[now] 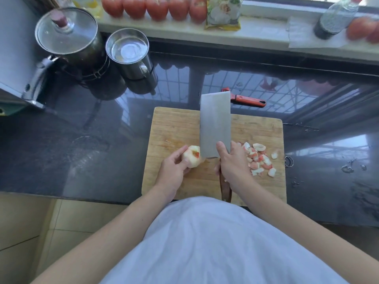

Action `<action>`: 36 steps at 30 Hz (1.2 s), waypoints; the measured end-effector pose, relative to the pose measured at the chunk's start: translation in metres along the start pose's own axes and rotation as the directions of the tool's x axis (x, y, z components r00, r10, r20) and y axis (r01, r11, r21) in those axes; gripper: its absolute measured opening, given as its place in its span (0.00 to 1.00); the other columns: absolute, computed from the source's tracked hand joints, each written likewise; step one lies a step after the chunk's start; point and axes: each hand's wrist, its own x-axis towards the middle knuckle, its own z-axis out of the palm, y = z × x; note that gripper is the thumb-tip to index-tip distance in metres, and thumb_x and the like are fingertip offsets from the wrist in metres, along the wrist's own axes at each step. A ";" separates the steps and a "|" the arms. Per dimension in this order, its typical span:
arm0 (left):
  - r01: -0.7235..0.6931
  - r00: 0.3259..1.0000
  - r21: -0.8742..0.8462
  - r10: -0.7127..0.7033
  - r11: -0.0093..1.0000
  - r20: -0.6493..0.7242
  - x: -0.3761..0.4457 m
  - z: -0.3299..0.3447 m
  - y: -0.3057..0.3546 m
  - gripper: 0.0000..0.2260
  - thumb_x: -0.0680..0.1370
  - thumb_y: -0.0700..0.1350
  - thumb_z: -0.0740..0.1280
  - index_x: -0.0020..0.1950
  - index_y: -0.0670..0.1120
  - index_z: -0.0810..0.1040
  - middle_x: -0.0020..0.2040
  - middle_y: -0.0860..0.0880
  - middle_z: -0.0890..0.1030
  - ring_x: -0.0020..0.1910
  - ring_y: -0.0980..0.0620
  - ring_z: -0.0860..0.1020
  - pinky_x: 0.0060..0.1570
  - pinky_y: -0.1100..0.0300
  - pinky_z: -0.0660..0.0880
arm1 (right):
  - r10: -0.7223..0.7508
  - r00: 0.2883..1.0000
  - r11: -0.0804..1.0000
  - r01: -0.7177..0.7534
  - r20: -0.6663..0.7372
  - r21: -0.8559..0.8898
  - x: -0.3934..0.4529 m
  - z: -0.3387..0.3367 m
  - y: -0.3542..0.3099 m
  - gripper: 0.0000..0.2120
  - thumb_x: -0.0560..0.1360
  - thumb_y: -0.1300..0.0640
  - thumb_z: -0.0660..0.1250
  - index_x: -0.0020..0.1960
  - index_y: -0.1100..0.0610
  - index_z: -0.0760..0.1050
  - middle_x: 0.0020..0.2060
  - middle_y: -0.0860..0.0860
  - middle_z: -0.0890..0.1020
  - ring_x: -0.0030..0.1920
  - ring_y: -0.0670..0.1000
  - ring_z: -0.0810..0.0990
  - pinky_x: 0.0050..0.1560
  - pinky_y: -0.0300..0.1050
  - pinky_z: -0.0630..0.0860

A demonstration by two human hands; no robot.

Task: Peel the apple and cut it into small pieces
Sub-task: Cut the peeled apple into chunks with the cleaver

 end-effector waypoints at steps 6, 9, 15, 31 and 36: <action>0.023 0.999 -0.043 -0.024 0.999 -0.037 0.000 0.006 0.003 0.17 0.83 0.39 0.67 0.71 0.52 0.77 0.69 0.52 0.77 0.66 0.50 0.77 0.64 0.51 0.79 | -0.001 1.000 1.000 0.001 -0.017 -0.008 -0.003 0.003 -0.007 0.11 0.83 0.48 0.57 0.53 0.54 0.73 0.33 0.54 0.80 0.25 0.55 0.80 0.25 0.44 0.72; 0.023 0.998 -0.050 -0.026 0.998 -0.060 0.000 0.009 0.004 0.15 0.82 0.41 0.68 0.68 0.52 0.78 0.67 0.52 0.78 0.64 0.50 0.79 0.62 0.50 0.80 | -0.027 0.999 1.000 0.026 -0.034 -0.017 -0.008 0.003 -0.011 0.10 0.83 0.50 0.57 0.51 0.56 0.73 0.34 0.50 0.75 0.26 0.55 0.79 0.29 0.51 0.77; 0.023 0.994 -0.054 -0.028 0.998 -0.109 0.003 0.015 0.005 0.15 0.80 0.38 0.71 0.65 0.50 0.79 0.61 0.52 0.81 0.60 0.50 0.81 0.57 0.50 0.82 | -0.035 0.996 0.999 0.033 -0.076 -0.030 -0.010 0.008 -0.001 0.13 0.82 0.48 0.57 0.47 0.56 0.71 0.33 0.60 0.80 0.25 0.54 0.79 0.26 0.45 0.74; -0.031 0.992 0.035 0.035 0.999 -0.125 0.006 0.015 0.002 0.14 0.77 0.38 0.75 0.56 0.54 0.81 0.58 0.54 0.81 0.59 0.50 0.82 0.57 0.48 0.82 | -0.056 0.993 0.986 0.039 -0.100 -0.164 0.001 0.018 0.002 0.13 0.80 0.42 0.56 0.44 0.49 0.71 0.37 0.52 0.80 0.32 0.55 0.81 0.34 0.56 0.81; -0.030 0.988 0.028 0.034 0.999 -0.154 0.007 0.012 0.004 0.18 0.75 0.39 0.77 0.58 0.51 0.74 0.56 0.54 0.83 0.56 0.56 0.82 0.59 0.54 0.80 | -0.052 0.998 0.998 0.051 -0.020 -0.041 0.000 0.005 -0.001 0.11 0.82 0.51 0.59 0.46 0.57 0.72 0.36 0.62 0.81 0.23 0.49 0.76 0.22 0.37 0.70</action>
